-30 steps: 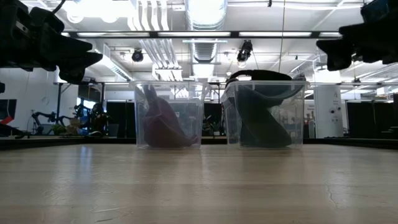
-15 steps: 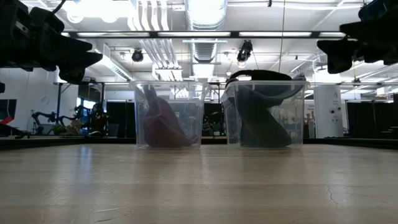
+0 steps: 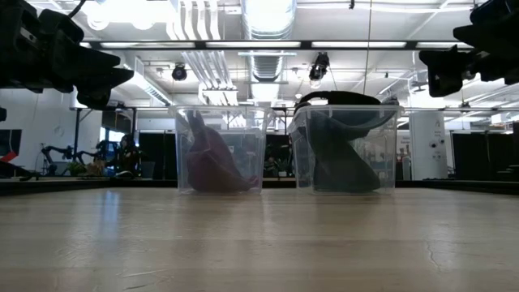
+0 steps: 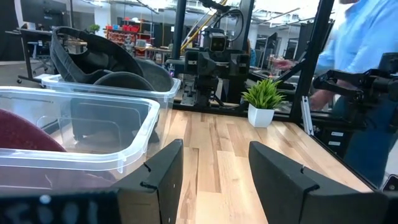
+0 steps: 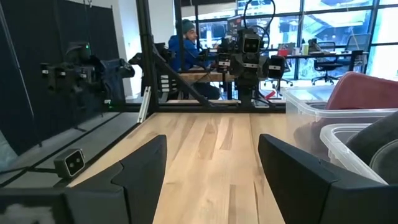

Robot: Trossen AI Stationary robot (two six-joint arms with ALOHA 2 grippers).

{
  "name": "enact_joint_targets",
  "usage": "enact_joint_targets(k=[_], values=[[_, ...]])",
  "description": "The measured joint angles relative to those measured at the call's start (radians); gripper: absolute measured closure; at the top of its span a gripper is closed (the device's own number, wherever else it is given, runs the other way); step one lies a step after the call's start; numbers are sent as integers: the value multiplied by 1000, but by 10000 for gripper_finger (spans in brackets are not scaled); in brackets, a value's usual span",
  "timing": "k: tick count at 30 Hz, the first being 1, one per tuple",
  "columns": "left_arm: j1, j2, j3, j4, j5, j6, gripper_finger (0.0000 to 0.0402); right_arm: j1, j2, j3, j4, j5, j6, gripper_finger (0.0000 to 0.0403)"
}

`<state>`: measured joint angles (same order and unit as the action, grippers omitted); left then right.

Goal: Pick & Place hat
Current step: Return to Home Position

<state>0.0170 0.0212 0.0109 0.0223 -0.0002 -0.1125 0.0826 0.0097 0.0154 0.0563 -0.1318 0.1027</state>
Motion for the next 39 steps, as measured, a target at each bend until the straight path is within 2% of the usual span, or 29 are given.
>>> enact_joint_targets(k=[39], values=[[0, 0, 0, -1, 0, 0, 225, 0, 0, 0, 1, 0, 0, 147]])
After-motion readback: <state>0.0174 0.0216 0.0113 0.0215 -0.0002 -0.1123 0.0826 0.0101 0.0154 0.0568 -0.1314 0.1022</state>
